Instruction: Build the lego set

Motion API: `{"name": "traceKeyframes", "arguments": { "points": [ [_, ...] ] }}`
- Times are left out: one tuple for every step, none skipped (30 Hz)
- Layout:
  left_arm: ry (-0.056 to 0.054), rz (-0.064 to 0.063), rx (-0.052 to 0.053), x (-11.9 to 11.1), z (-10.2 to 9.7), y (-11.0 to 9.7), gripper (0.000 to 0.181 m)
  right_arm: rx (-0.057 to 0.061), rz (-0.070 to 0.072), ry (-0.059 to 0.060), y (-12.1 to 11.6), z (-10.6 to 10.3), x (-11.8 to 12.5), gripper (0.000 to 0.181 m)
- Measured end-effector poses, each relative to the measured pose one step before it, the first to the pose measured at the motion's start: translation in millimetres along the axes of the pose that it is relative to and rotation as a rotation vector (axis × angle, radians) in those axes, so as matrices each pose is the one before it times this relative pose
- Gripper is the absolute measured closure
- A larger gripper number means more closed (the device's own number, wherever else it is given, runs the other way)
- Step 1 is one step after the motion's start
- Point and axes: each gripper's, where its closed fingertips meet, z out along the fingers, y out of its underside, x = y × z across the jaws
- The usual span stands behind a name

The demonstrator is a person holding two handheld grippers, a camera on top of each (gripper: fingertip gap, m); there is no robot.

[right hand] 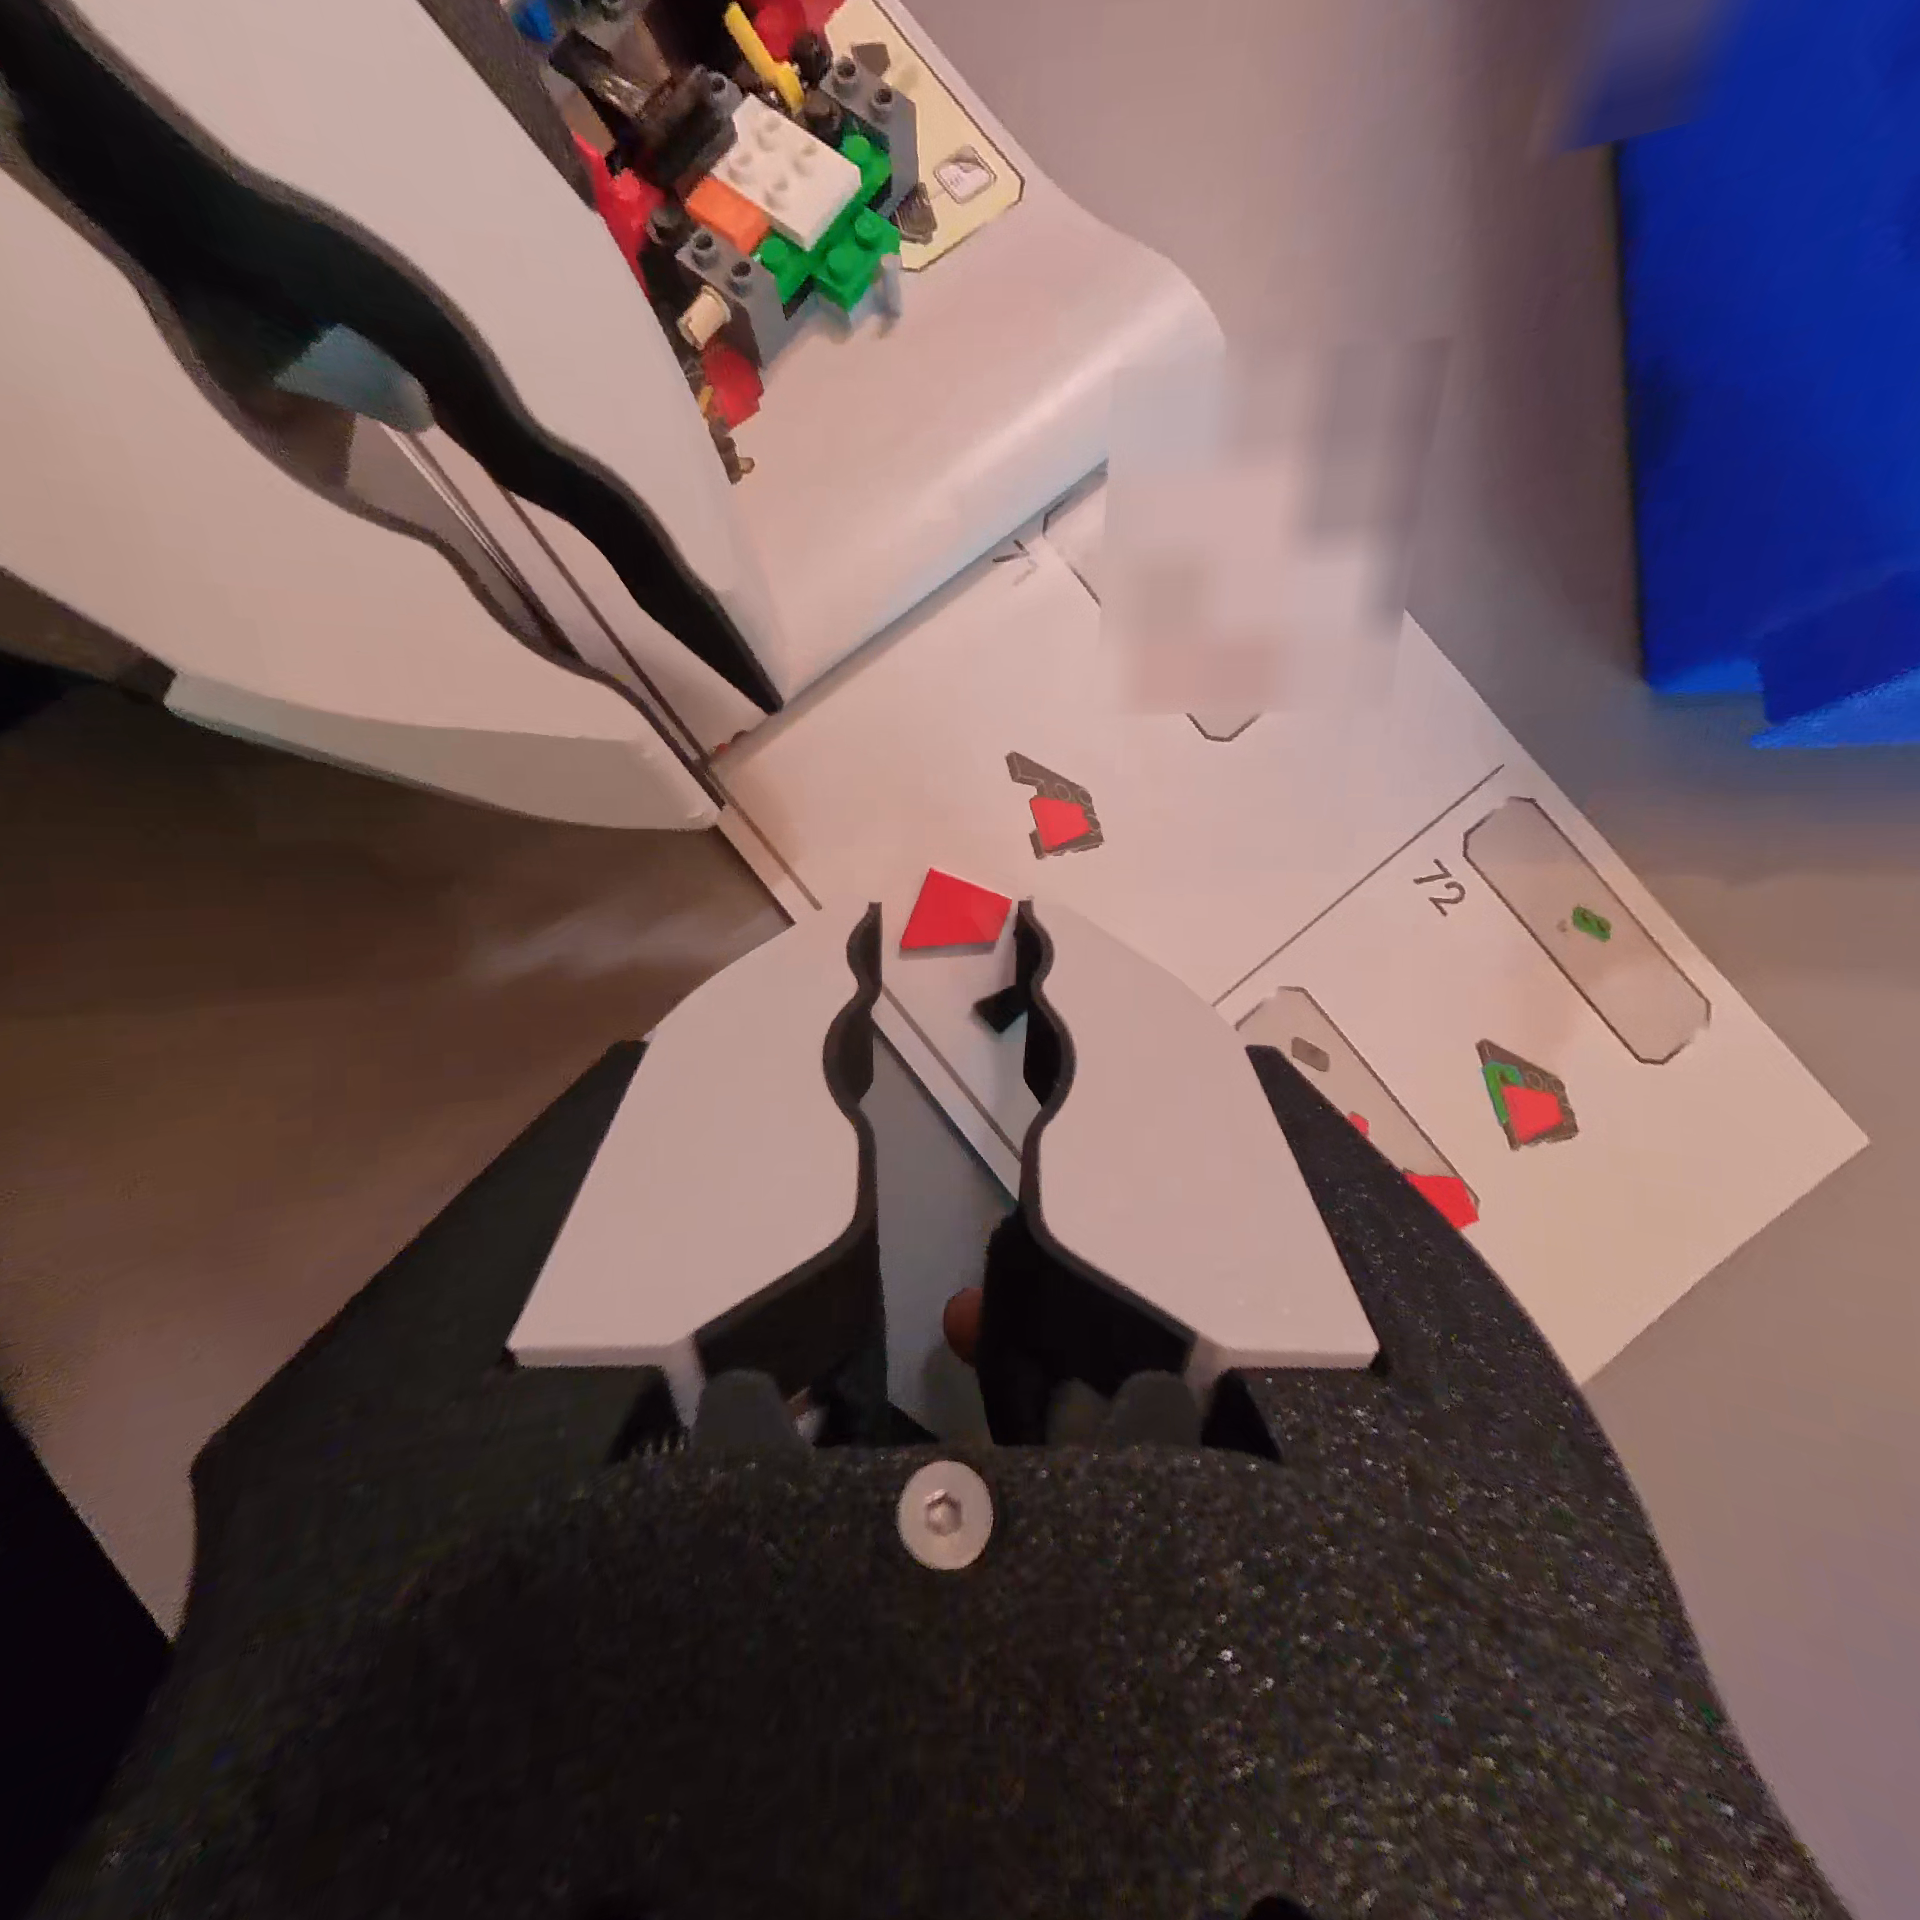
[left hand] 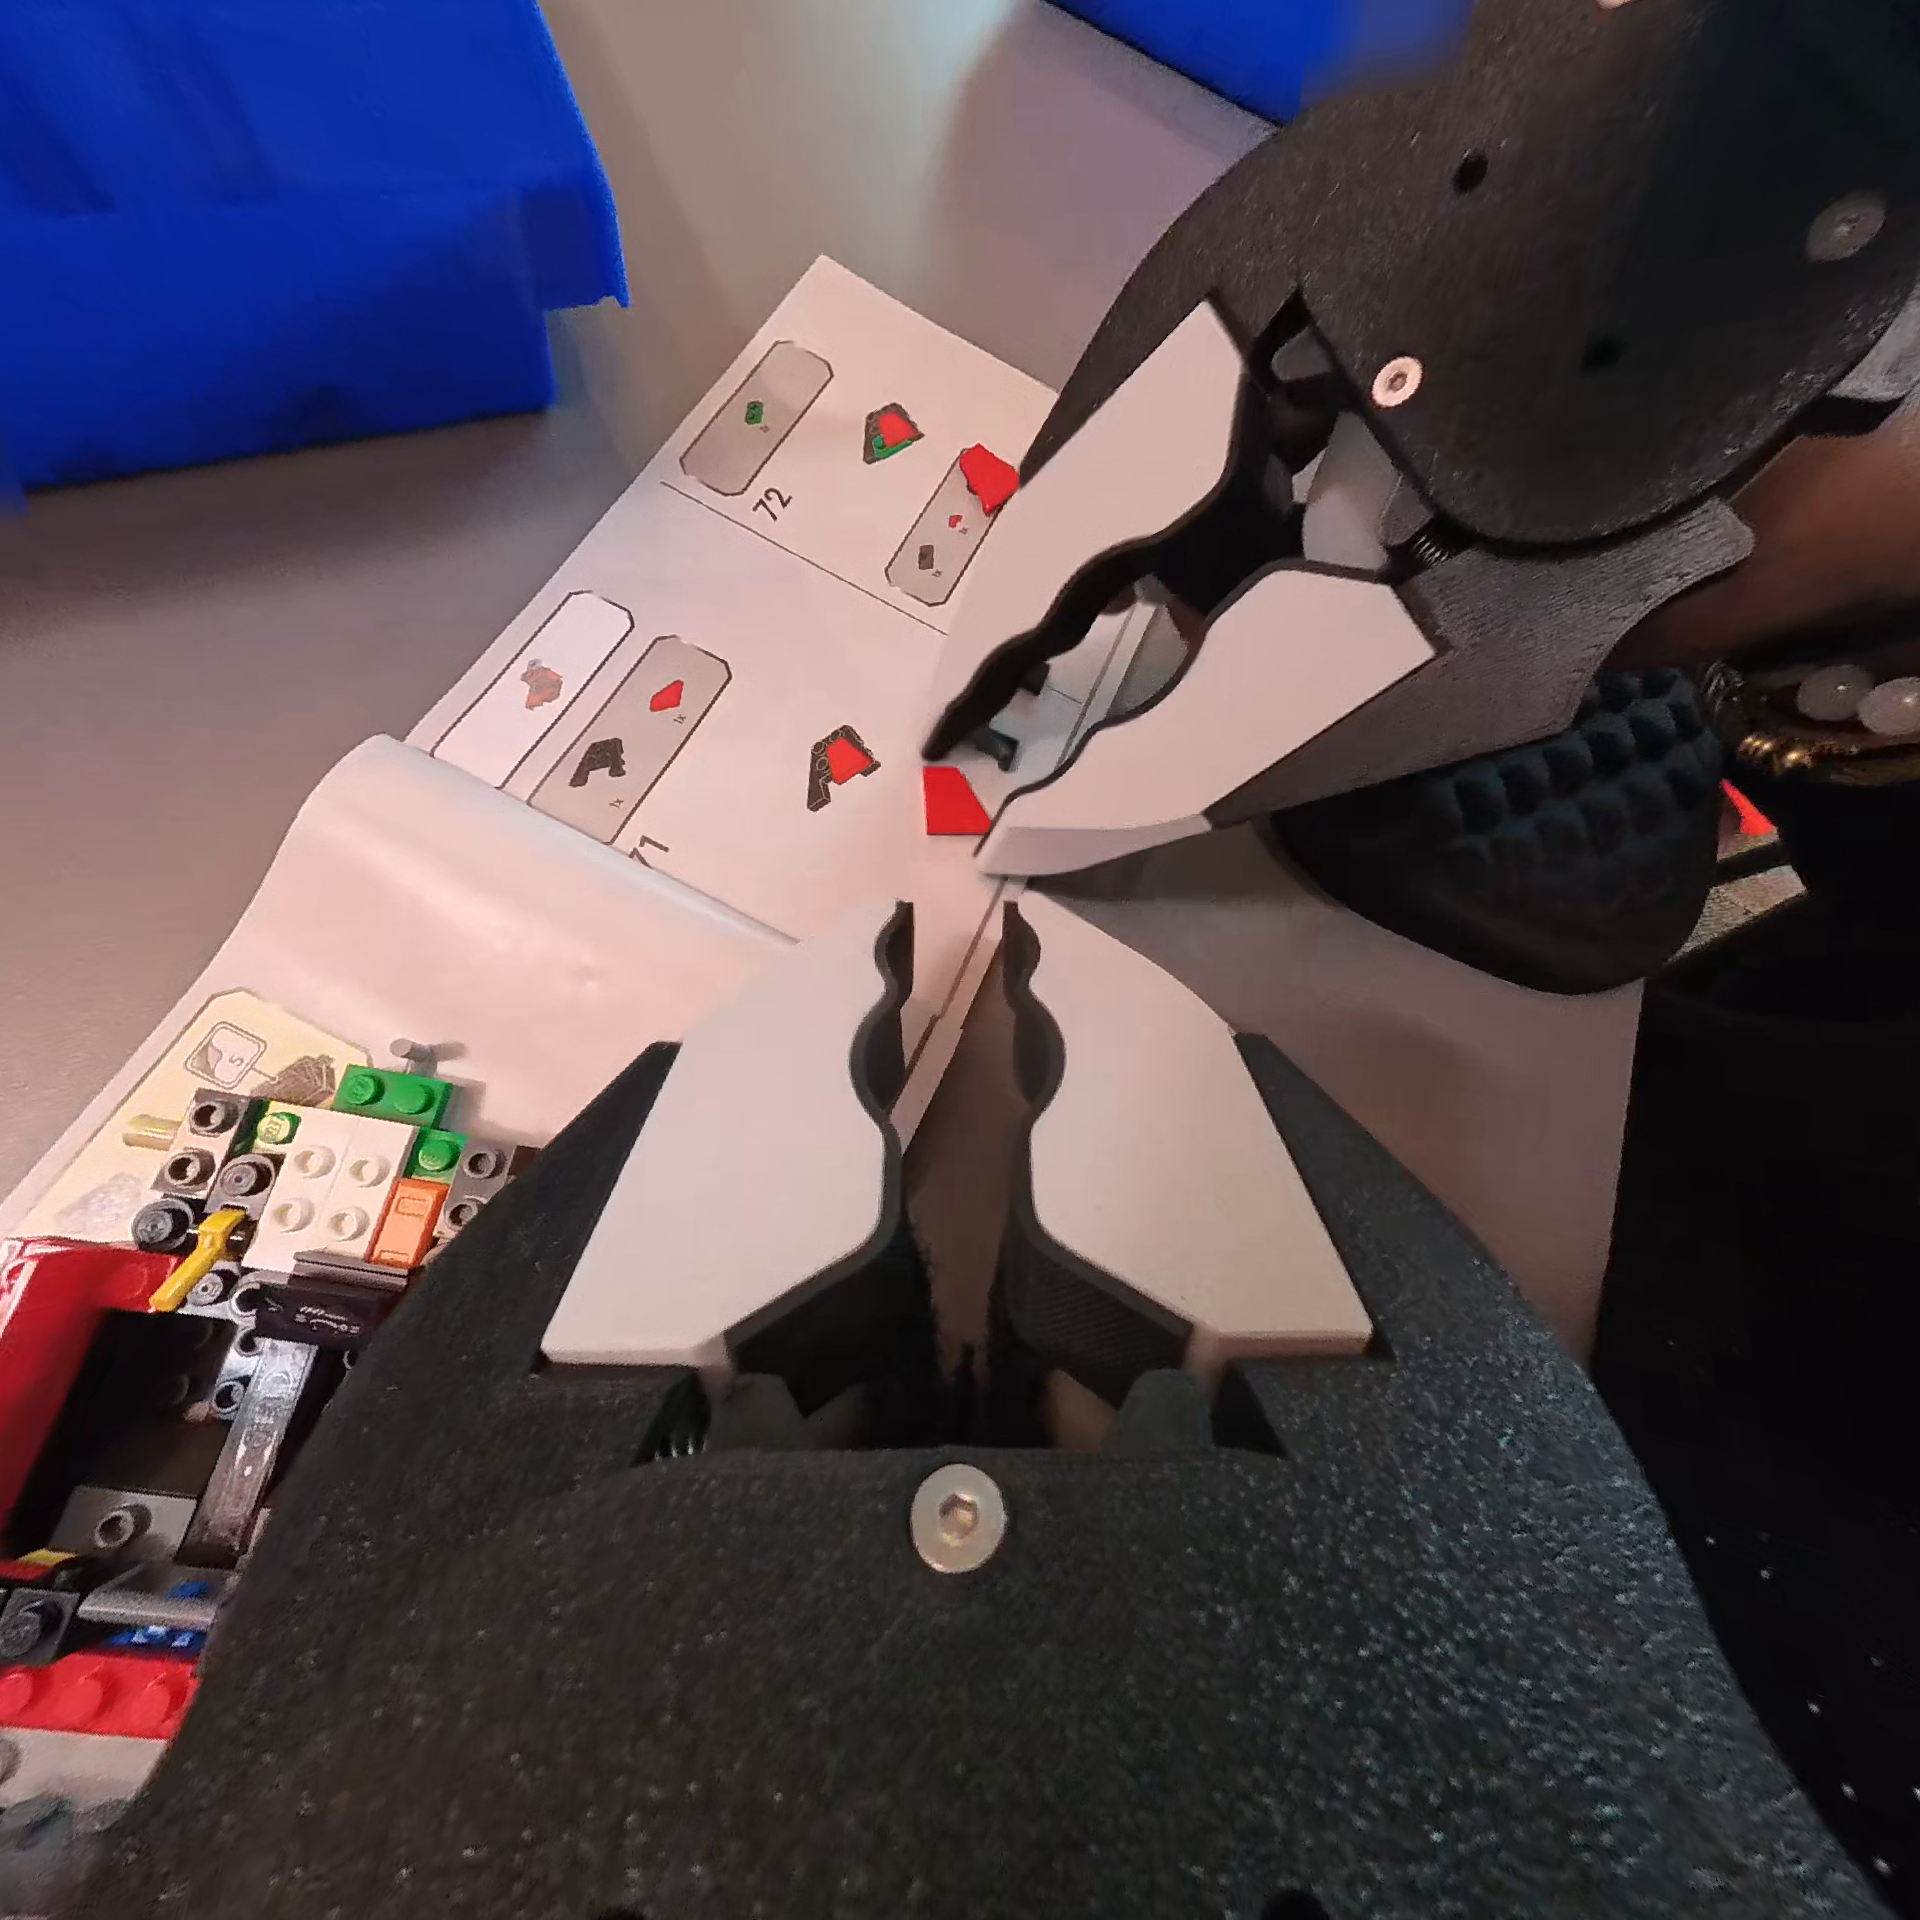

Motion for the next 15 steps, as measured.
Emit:
{"name": "traceKeyframes", "arguments": {
  "points": [
    [0.0002,0.0029,0.003,0.0,-0.04,-0.12,0.166,0.0057,0.0004,0.0066,-1.33,1.1,0.7,0.16],
    [0.0018,-0.0004,0.0028,0.04,0.02,-0.28,0.166,0.0022,-0.0052,0.003,-0.56,0.49,0.76,0.164],
    [0.0023,-0.0016,0.0031,0.0,-0.1,-0.39,0.166,-0.0006,-0.0014,-0.0068,-0.27,0.24,0.13,0.164],
    [0.0021,-0.0004,0.0043,0.23,-0.18,-0.71,0.166,0.0017,-0.0089,-0.0079,-0.22,0.0,0.14,0.164],
    [0.0023,0.0024,0.0048,0.51,-0.34,-0.76,0.166,0.0061,-0.023,-0.0068,-0.16,-1.07,0.38,0.164],
    [0.002,0.0043,0.0029,0.51,-0.3,-0.73,0.166,0.0156,-0.0296,-0.001,-0.94,-4.49,1.84,0.164],
    [0.0014,0.0053,0.001,0.55,-0.3,-0.42,0.166,0.0224,-0.0256,-0.0001,-1.72,-8.51,3.26,0.164],
    [0.0019,0.0053,0.0001,0.69,0.06,-0.23,0.166,0.0209,-0.0326,-0.0164,-0.92,-11.1,1.93,0.164],
    [0.0051,0.0054,-0.0001,1.14,0.51,-0.18,0.166,0.0131,-0.0352,-0.0041,1.18,-12.55,3.99,0.164],
    [0.0083,0.0049,-0.0019,1.54,1.15,0.21,0.166,-0.0034,-0.0325,0.0093,4.38,-12.47,6.19,0.164],
    [0.0086,0.0046,-0.0052,1.35,1.94,0.54,0.166,-0.0183,-0.0324,-0.0066,6.92,-10.65,4.23,0.164],
    [0.0065,0.005,-0.0075,1.27,2.48,0.59,0.166,-0.0243,-0.0295,-0.0214,7.74,-8.06,1.92,0.164],
    [0.0047,0.0066,-0.0095,1.14,2.58,0.55,0.166,-0.0216,-0.0346,-0.0278,7.0,-4.91,0.78,0.164],
    [0.0007,0.007,-0.0085,0.73,2.19,0.15,0.166,-0.0109,-0.045,-0.0288,5.06,-1.82,0.09,0.164],
    [-0.0032,0.0058,-0.0035,0.51,1.57,-0.47,0.166,-0.0039,-0.0409,-0.0233,4.02,1.1,1.17,0.164]
  ]
}}
